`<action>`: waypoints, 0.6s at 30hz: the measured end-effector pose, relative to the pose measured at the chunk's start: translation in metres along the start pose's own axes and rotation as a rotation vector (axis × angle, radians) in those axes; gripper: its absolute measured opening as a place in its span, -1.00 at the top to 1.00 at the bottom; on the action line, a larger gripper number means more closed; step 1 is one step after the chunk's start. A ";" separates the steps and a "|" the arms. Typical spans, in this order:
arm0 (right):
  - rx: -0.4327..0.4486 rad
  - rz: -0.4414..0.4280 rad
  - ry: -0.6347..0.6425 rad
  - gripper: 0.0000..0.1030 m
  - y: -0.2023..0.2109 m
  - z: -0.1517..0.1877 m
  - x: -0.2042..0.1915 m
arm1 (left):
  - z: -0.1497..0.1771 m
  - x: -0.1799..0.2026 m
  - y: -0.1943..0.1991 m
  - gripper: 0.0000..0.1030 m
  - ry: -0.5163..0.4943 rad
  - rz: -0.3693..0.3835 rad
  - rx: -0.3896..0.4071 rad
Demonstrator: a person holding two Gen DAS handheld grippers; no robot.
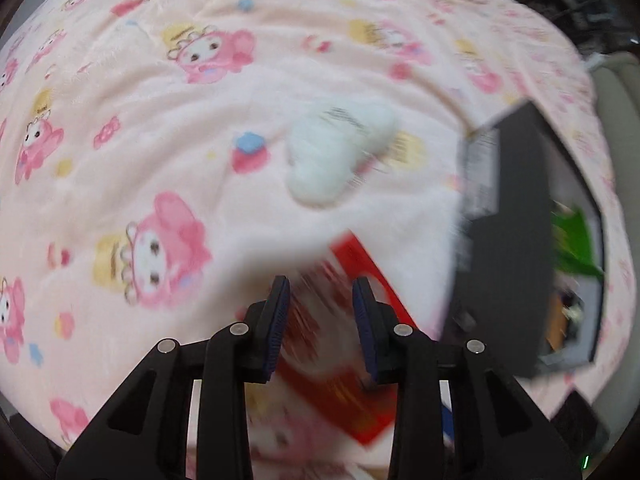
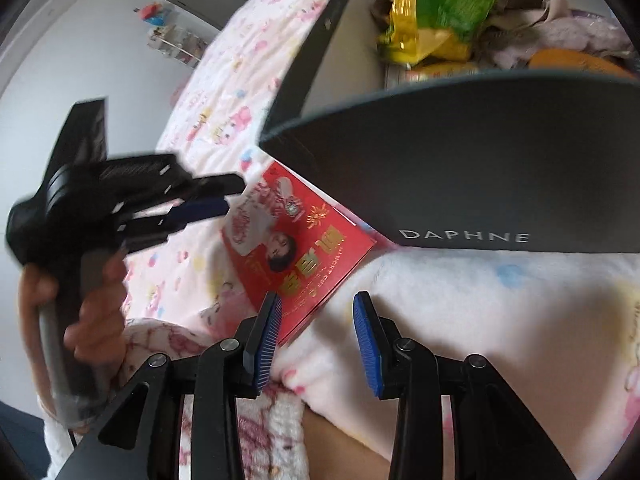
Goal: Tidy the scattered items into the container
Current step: 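Move the left gripper to the red card on the bedspread, then grasp the red card with the left gripper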
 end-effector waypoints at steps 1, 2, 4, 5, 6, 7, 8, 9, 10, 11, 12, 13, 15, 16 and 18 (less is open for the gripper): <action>-0.007 0.007 -0.002 0.36 -0.005 0.000 0.000 | -0.003 -0.003 -0.006 0.37 0.005 -0.014 0.001; -0.016 0.005 0.005 0.36 -0.008 0.000 0.001 | -0.006 -0.006 -0.011 0.37 0.010 -0.030 0.000; -0.026 -0.012 0.016 0.36 -0.014 -0.001 0.000 | -0.006 -0.011 -0.022 0.18 0.025 -0.043 -0.034; -0.023 -0.021 0.010 0.36 -0.016 -0.003 0.000 | -0.003 -0.011 -0.026 0.17 0.031 -0.021 -0.062; -0.019 -0.029 0.013 0.36 -0.017 -0.004 -0.002 | -0.001 -0.009 -0.028 0.16 0.035 0.004 -0.085; -0.012 -0.046 0.025 0.36 -0.017 -0.005 -0.005 | 0.003 -0.007 -0.027 0.14 0.034 0.031 -0.099; 0.001 -0.096 0.048 0.36 -0.015 -0.006 -0.010 | 0.006 -0.003 -0.022 0.11 0.018 0.043 -0.094; 0.004 -0.122 0.067 0.36 -0.013 -0.005 -0.014 | 0.010 0.002 -0.014 0.11 0.001 0.080 -0.086; 0.007 -0.129 0.080 0.36 -0.010 -0.003 -0.015 | 0.016 0.009 -0.006 0.10 -0.018 0.134 -0.084; 0.015 -0.122 0.094 0.36 -0.005 -0.001 -0.015 | 0.024 0.015 0.002 0.10 -0.044 0.162 -0.086; 0.026 -0.111 0.101 0.36 0.000 0.001 -0.013 | 0.033 0.019 0.007 0.10 -0.063 0.172 -0.087; 0.038 -0.090 0.099 0.36 0.006 0.002 -0.009 | 0.043 0.023 0.010 0.10 -0.079 0.186 -0.094; 0.050 -0.041 0.086 0.36 0.018 0.005 0.002 | 0.064 0.032 0.012 0.10 -0.113 0.225 -0.130; 0.058 -0.002 0.084 0.36 0.026 0.006 0.008 | 0.077 0.038 0.013 0.10 -0.136 0.251 -0.152; 0.065 0.042 0.075 0.36 0.039 0.006 0.018 | 0.091 0.046 0.018 0.10 -0.173 0.287 -0.171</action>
Point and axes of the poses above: each gripper's, at about its wrist camera, not at the fingertips, and y roughly against the way its jaws point, x to its right, z to its underside, the point moved 4 cm from there along -y, roughly the way its jaws point, and after that the axes turned 12 degrees about x, right-handed, at the moved point
